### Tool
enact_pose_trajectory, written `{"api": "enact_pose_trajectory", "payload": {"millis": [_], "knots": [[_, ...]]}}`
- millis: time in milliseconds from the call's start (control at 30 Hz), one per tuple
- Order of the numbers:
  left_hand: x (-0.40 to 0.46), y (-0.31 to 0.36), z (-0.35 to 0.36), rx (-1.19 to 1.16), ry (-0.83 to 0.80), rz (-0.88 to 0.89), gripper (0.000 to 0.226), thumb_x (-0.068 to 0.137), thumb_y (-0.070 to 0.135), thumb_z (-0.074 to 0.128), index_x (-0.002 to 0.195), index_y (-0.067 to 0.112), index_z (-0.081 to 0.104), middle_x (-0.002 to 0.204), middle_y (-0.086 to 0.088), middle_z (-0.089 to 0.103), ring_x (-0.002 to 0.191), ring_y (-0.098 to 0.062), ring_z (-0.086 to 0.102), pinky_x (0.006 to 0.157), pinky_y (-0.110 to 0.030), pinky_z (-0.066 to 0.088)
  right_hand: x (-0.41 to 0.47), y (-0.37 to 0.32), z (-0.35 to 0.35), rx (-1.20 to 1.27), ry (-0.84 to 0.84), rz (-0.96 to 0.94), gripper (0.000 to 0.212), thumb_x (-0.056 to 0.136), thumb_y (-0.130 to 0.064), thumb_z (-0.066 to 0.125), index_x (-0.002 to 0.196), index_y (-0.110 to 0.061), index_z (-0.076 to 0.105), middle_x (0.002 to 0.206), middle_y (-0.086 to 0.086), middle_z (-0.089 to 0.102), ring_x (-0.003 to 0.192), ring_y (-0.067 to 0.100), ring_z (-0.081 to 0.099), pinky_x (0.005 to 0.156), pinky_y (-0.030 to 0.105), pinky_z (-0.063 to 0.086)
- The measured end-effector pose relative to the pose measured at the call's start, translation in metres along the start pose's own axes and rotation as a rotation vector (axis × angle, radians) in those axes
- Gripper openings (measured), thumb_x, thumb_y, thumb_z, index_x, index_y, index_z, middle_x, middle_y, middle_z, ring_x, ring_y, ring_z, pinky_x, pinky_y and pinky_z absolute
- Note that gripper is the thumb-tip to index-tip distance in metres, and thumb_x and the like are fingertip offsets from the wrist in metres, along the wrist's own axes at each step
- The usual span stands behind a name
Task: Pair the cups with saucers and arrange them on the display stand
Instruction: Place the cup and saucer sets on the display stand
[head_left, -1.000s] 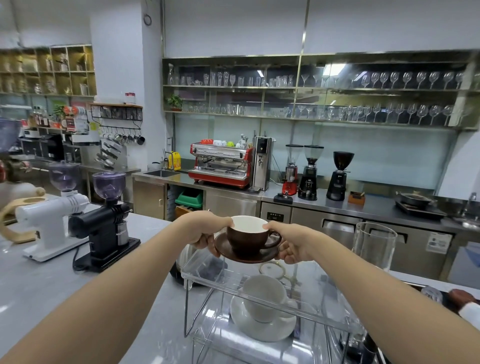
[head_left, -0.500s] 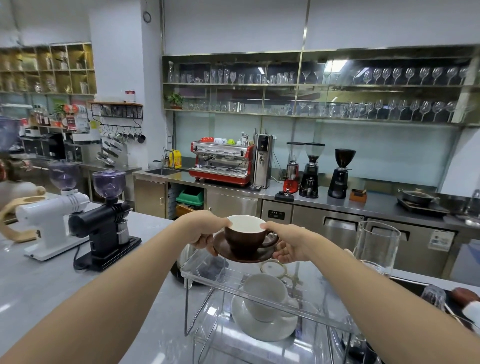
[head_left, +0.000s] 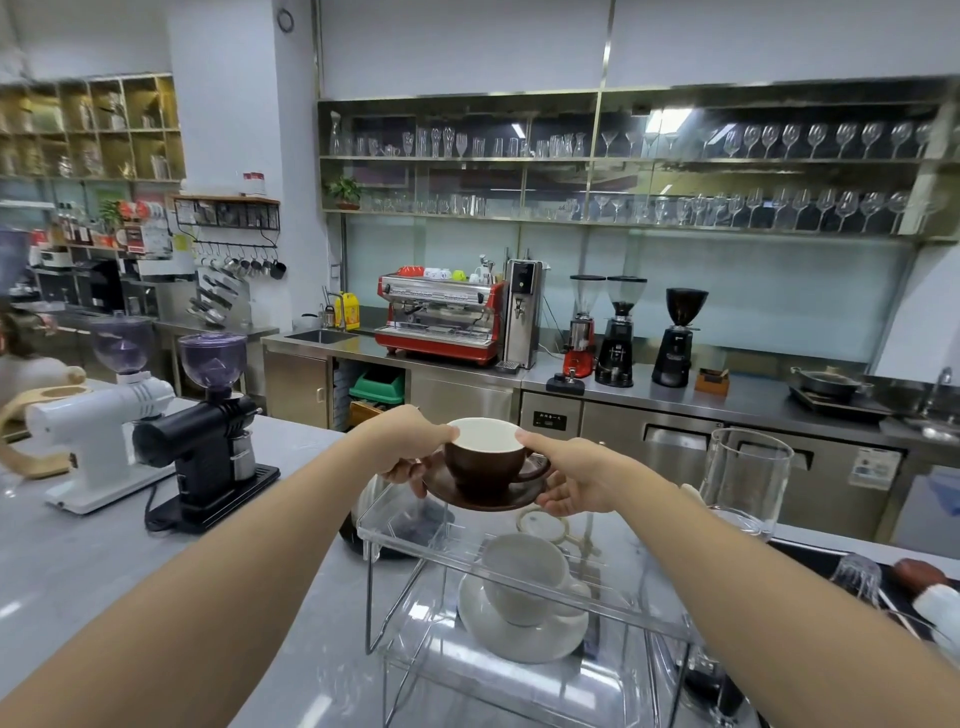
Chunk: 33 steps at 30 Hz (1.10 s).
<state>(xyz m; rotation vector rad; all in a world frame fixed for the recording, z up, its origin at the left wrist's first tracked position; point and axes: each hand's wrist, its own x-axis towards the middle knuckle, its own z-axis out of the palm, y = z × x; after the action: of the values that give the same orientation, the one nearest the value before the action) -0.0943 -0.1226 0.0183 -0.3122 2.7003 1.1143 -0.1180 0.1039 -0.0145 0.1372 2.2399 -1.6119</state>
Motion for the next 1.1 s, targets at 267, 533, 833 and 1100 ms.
{"api": "enact_pose_trajectory", "payload": {"millis": [267, 533, 833, 1100], "knots": [[0.001, -0.002, 0.001, 0.004, 0.033, 0.015, 0.059, 0.1, 0.048, 0.052, 0.104, -0.01, 0.063, 0.073, -0.024, 0.075, 0.032, -0.012, 0.043, 0.038, -0.017, 0.035, -0.004, -0.001, 0.001, -0.008, -0.002, -0.002, 0.069, 0.083, -0.062, 0.066, 0.116, -0.002, 0.058, 0.092, 0.019, 0.068, 0.067, 0.026, 0.067, 0.057, 0.03, 0.058], [0.0, -0.008, 0.003, 0.051, 0.158, 0.038, 0.063, 0.097, 0.058, 0.048, 0.087, -0.002, 0.064, 0.057, -0.014, 0.072, 0.027, -0.012, 0.05, 0.034, -0.016, 0.034, -0.016, -0.005, -0.002, -0.072, 0.025, -0.006, 0.082, 0.086, -0.066, 0.059, 0.125, 0.006, 0.053, 0.1, 0.025, 0.071, 0.08, 0.032, 0.074, 0.06, 0.034, 0.062], [-0.017, -0.006, -0.003, -0.016, 0.197, 0.073, 0.061, 0.097, 0.053, 0.045, 0.092, -0.004, 0.066, 0.074, -0.019, 0.078, 0.031, -0.016, 0.056, 0.039, -0.016, 0.039, -0.046, -0.009, -0.015, -0.225, 0.195, -0.098, 0.068, 0.096, -0.05, 0.056, 0.135, 0.004, 0.046, 0.095, 0.027, 0.066, 0.077, 0.035, 0.074, 0.068, 0.04, 0.064], [-0.063, 0.013, 0.011, -0.196, -0.006, 0.141, 0.067, 0.099, 0.061, 0.042, 0.094, 0.0, 0.069, 0.075, -0.013, 0.08, 0.041, -0.014, 0.064, 0.039, -0.019, 0.048, -0.096, -0.007, -0.031, -0.194, 0.223, -0.159, 0.057, 0.097, -0.047, 0.056, 0.123, 0.004, 0.055, 0.092, 0.022, 0.069, 0.063, 0.027, 0.074, 0.052, 0.03, 0.06]]}}
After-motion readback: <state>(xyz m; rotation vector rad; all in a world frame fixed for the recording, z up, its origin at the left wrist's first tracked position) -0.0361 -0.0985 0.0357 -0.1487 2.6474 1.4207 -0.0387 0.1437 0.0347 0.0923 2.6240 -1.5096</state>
